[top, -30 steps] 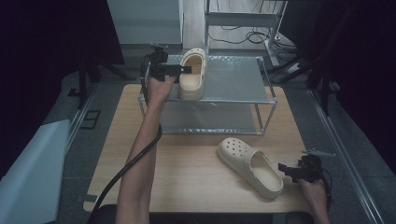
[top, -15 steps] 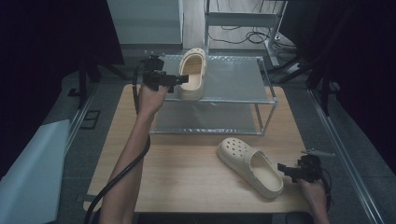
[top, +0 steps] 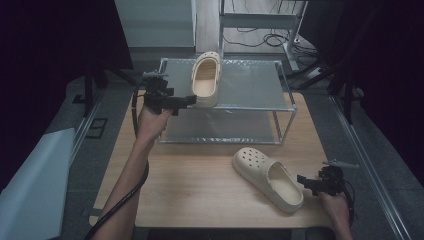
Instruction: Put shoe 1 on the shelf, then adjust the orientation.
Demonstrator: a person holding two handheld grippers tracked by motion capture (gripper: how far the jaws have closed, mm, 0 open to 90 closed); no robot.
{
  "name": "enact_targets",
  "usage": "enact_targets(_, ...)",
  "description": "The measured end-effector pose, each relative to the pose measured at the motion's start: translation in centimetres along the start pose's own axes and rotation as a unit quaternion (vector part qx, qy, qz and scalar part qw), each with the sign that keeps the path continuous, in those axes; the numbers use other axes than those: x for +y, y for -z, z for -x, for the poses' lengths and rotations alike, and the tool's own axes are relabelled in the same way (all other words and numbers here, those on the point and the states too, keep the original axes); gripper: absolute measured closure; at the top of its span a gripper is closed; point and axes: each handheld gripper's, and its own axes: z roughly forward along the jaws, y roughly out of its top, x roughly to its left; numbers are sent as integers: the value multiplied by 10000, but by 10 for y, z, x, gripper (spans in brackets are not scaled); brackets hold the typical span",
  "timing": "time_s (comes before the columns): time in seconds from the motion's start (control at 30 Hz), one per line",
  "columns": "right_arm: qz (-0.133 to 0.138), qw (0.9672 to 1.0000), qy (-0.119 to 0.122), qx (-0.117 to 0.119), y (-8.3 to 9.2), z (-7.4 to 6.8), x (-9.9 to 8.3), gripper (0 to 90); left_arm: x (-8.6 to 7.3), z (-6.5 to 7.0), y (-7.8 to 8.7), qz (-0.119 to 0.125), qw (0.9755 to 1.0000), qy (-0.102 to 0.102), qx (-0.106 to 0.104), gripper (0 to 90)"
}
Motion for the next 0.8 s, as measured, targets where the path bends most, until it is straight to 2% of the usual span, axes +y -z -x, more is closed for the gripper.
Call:
enact_targets(0.4, -19, 10000, 29, -10, -1, -1, 0, 4, -36, 8, 19, -31, 9997, -252, 51, 0)
enact_targets(0.67, -36, 10000, 34, -18, 0, 0, 0, 4, -59, 12, 22, -112, 9993, -351, 83, 0)
enact_targets(0.8, 6, 10000, 32, -16, 0, -1, 0, 4, -76, 15, 21, -166, 9990, -400, 109, 0)
